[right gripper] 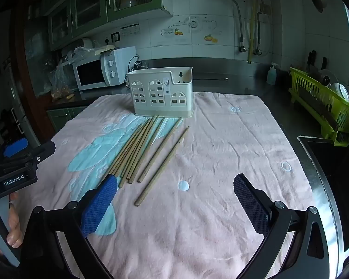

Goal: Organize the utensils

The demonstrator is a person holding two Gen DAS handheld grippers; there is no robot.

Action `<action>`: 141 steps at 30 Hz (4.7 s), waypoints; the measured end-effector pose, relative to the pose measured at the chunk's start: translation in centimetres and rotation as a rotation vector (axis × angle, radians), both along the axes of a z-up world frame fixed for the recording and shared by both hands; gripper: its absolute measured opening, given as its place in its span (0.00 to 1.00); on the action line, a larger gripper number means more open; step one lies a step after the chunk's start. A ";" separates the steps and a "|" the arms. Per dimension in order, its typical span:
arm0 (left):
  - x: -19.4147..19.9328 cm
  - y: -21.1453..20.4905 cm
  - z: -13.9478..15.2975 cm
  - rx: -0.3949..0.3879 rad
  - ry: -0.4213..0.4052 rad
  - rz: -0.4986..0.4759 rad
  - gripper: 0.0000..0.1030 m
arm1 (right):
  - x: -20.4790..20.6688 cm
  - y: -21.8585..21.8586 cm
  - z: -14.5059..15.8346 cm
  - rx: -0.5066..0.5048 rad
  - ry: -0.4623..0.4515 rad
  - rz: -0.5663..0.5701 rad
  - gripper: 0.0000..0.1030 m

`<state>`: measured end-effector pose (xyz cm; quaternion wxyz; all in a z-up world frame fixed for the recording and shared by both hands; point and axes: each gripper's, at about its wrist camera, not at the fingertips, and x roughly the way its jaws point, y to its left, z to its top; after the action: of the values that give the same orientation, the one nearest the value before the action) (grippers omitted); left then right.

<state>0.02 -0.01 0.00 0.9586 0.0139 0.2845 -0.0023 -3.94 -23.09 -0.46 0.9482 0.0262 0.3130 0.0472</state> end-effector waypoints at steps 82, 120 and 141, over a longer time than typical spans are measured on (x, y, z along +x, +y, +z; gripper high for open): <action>-0.4 2.5 0.4 -0.017 -0.028 0.038 0.95 | 0.0 0.4 0.4 -0.019 0.004 0.002 0.94; 4.7 -2.0 -10.5 0.077 0.316 -0.279 0.51 | 3.0 -0.3 -3.2 -0.008 0.093 -0.002 0.94; 7.6 -1.9 -10.4 0.045 0.310 -0.266 0.31 | 4.0 0.4 -4.6 -0.018 0.135 0.021 0.94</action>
<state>7.65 -1.95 -10.38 0.8940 0.0724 0.4241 -0.1248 0.08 -22.66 -5.03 0.9245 0.0176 0.3771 0.0525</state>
